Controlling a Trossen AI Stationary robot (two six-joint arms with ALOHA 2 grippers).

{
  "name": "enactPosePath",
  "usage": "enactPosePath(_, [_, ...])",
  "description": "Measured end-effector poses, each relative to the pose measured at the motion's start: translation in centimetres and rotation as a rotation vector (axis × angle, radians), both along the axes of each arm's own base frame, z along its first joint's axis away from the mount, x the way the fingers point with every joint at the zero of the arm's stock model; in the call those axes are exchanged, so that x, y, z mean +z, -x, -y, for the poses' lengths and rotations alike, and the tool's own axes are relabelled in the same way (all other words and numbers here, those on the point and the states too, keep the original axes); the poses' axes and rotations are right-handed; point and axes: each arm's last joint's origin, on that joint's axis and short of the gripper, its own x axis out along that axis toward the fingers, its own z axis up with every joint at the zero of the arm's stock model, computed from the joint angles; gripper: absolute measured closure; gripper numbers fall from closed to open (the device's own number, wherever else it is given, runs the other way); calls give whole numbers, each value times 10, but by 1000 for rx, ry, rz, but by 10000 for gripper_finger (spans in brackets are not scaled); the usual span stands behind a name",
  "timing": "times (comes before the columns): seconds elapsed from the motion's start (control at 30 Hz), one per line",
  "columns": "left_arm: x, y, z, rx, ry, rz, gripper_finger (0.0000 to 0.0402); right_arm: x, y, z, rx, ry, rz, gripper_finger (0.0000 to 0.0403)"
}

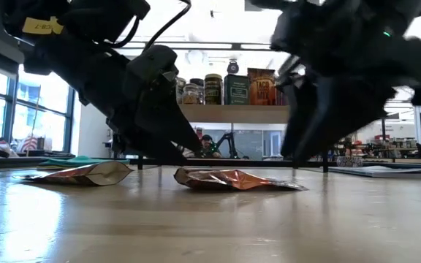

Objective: Shelf spices
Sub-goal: Put the orange seasoning bag on the shelf aligned with the other orange seasoning bag

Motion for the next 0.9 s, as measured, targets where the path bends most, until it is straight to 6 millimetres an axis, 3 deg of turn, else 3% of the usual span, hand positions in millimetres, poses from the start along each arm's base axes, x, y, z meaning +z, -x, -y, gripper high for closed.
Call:
enactPosePath(0.33, [2,-3,-3,-18,-19,19,165,-27,14,8,-67,-5,4,201])
enactPosePath(0.53, [1,-3,-2,-41,-7,15,165,-37,15,16,-49,-56,63,204])
enactPosePath(0.7, [-9,-5,0,-73,15,2,165,-43,12,20,-38,-75,70,252])
enactPosePath(0.9, [-15,-7,1,-93,30,8,165,-49,11,21,-14,-63,51,366])
